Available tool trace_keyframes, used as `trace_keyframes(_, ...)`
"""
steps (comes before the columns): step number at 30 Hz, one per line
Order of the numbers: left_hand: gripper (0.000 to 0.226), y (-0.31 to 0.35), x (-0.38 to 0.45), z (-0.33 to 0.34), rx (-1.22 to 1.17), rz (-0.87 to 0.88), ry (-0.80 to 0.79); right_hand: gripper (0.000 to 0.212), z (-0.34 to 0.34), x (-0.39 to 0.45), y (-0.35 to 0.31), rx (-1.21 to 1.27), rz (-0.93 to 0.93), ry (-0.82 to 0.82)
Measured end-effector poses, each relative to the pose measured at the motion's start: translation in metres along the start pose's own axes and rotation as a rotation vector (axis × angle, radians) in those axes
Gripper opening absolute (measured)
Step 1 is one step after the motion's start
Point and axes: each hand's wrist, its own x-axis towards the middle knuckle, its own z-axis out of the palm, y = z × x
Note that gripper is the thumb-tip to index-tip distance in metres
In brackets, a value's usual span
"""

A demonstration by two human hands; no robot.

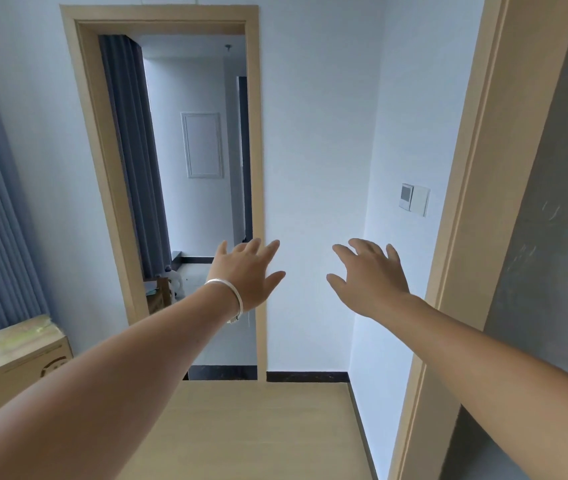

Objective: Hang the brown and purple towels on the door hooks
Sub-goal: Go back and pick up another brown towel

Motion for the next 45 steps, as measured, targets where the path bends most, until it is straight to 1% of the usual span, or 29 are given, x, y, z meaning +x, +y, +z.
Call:
trace_keyframes(9,0.061,-0.04,0.154,0.096,-0.043,0.034,0.013,0.056,0.086,0.14,0.019,-0.048,0.041,-0.005)
trace_keyframes(15,0.06,-0.091,0.261,0.148,-0.072,0.05,0.051,0.054,0.13,0.257,0.015,-0.065,0.061,0.015)
trace_keyframes(20,0.059,-0.141,0.312,0.193,-0.058,0.012,0.027,0.055,0.172,0.334,-0.004,-0.051,0.039,0.016)
trace_keyframes(23,0.059,-0.175,0.327,0.217,-0.033,-0.027,-0.004,0.054,0.198,0.378,-0.025,-0.021,-0.016,0.008)
trace_keyframes(29,0.06,-0.265,0.346,0.268,0.028,-0.192,-0.064,0.05,0.261,0.477,-0.098,0.062,-0.203,0.007)
trace_keyframes(33,0.061,-0.33,0.337,0.298,0.097,-0.377,-0.125,0.051,0.304,0.54,-0.169,0.168,-0.366,0.0)
trace_keyframes(37,0.061,-0.388,0.31,0.31,0.201,-0.589,-0.19,0.049,0.334,0.59,-0.249,0.277,-0.58,-0.003)
trace_keyframes(41,0.063,-0.433,0.265,0.305,0.279,-0.802,-0.263,0.054,0.351,0.61,-0.331,0.389,-0.794,-0.031)
trace_keyframes(45,0.065,-0.463,0.208,0.291,0.351,-0.989,-0.324,0.057,0.357,0.6,-0.41,0.466,-0.99,-0.064)
